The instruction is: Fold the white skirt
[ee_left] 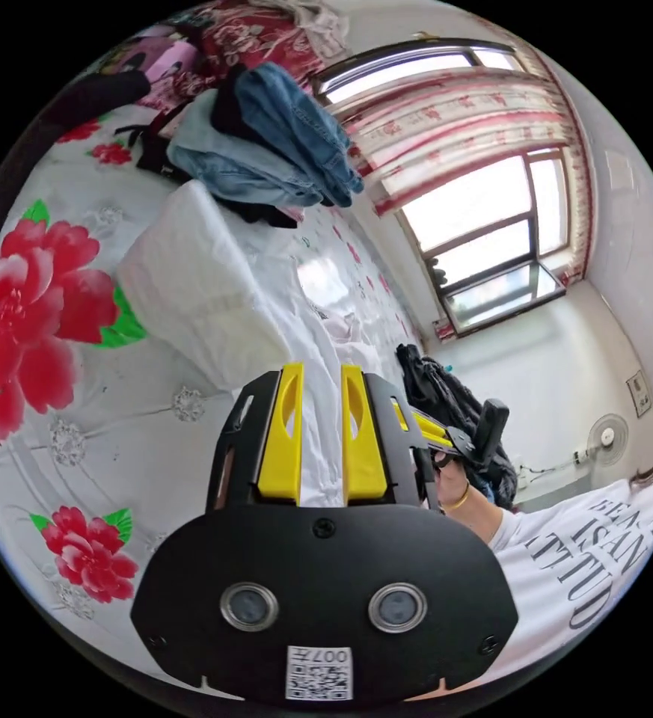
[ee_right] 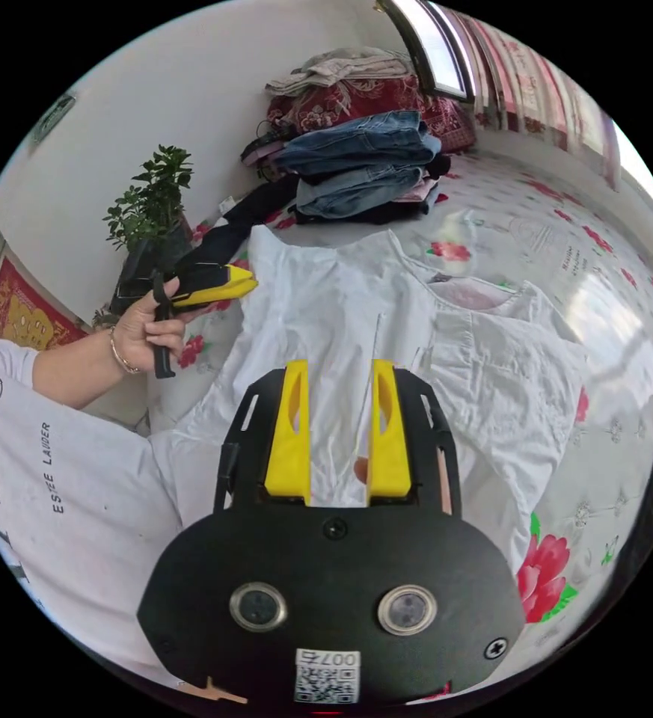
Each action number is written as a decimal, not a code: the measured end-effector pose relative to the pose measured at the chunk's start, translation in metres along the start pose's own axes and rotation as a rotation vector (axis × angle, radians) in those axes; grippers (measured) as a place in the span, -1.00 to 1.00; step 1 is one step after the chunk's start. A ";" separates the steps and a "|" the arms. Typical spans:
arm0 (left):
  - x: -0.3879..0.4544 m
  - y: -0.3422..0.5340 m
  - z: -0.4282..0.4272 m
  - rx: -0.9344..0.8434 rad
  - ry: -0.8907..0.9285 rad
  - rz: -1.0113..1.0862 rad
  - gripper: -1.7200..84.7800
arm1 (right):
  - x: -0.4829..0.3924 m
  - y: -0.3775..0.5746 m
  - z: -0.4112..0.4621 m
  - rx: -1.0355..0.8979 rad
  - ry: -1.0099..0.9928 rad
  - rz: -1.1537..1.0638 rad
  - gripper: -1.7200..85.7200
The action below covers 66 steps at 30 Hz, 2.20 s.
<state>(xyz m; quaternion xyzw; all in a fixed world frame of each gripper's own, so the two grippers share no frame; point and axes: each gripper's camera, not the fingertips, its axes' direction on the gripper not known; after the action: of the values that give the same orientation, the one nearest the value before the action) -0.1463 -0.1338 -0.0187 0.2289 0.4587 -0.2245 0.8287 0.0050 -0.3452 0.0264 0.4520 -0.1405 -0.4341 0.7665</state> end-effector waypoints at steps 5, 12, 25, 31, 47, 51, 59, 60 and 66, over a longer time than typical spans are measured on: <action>-0.003 0.018 -0.046 0.086 -0.071 -0.025 -0.78 | -0.031 0.000 0.031 -0.015 -0.042 -0.049 -0.76; -0.090 0.085 -0.108 0.227 -0.053 -0.431 -0.78 | -0.023 0.046 0.054 -0.073 -0.067 0.021 -0.78; -0.153 0.036 -0.019 0.251 0.348 -0.598 -0.87 | -0.015 0.082 0.062 -0.054 -0.068 0.110 -0.80; -0.017 -0.023 -0.014 0.051 -0.087 0.062 -0.95 | -0.017 0.095 0.059 -0.045 -0.048 0.123 -0.81; -0.097 0.068 -0.036 0.019 -0.047 -0.338 -0.78 | -0.123 -0.013 0.146 -0.053 -0.102 -0.307 -0.79; -0.100 0.072 -0.038 0.018 -0.079 -0.328 -0.79 | -0.157 -0.029 0.228 -0.276 0.042 -0.502 -0.80; -0.111 0.097 -0.056 0.000 -0.101 -0.284 -0.78 | -0.112 -0.038 0.250 -0.338 0.073 -0.368 -0.92; -0.109 0.101 -0.057 -0.007 -0.098 -0.263 -0.77 | -0.108 -0.044 0.232 -0.280 -0.006 -0.352 -0.94; -0.057 0.110 -0.059 0.084 -0.034 0.035 -0.67 | -0.051 -0.061 0.114 0.136 -0.623 -0.098 -0.96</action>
<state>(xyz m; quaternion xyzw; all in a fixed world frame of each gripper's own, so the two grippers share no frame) -0.1480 -0.0025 0.0222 0.2676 0.4308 -0.2327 0.8298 -0.1264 -0.3831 0.0484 0.3540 -0.3752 -0.5776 0.6327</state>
